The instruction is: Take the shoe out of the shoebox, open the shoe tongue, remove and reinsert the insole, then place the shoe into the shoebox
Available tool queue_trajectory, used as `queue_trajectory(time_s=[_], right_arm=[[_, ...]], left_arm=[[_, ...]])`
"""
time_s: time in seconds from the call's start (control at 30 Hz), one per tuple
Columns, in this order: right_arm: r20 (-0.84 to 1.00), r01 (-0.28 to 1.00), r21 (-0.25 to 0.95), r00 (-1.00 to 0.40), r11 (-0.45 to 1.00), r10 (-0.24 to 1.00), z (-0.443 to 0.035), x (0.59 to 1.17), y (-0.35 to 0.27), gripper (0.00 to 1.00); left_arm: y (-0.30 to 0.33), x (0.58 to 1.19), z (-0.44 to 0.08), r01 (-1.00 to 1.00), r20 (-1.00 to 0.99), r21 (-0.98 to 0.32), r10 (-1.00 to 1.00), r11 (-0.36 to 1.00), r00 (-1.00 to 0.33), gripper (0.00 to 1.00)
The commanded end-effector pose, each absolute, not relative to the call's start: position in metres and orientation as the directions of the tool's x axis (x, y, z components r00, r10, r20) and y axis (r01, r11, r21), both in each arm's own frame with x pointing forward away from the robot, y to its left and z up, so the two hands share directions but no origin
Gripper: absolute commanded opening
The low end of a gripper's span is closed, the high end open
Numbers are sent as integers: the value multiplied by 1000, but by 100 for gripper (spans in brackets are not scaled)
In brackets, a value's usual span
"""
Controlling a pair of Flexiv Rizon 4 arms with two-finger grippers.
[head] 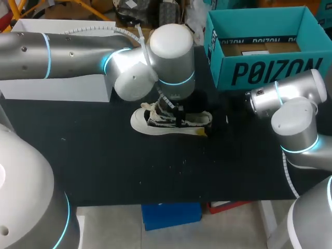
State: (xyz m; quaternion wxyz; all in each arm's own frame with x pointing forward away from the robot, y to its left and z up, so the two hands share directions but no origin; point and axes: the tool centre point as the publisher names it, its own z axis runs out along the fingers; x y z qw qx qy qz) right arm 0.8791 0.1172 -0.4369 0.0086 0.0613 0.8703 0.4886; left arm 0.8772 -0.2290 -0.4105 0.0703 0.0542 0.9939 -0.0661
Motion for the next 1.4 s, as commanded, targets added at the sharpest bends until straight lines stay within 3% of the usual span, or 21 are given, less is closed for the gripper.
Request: queue_trajectory(time_s=[0.03,0.53,0.97,1.4], right_arm=[[46,99,851,-992,516,115,-438,878,122,0],[46,99,851,-992,516,115,-438,878,122,0],[46,99,851,-992,516,115,-438,878,122,0],[46,99,851,-992,516,115,-438,878,122,0]], left_arm=[[-223,877,-393,124,-64,-188,113,974,-991,0],[-219,867,-361,122,-96,-182,106,976,-990,0],[-222,888,-365,171,222,-196,214,965,-951,0],[-233,884,-377,246,303,-187,294,951,-907,0]])
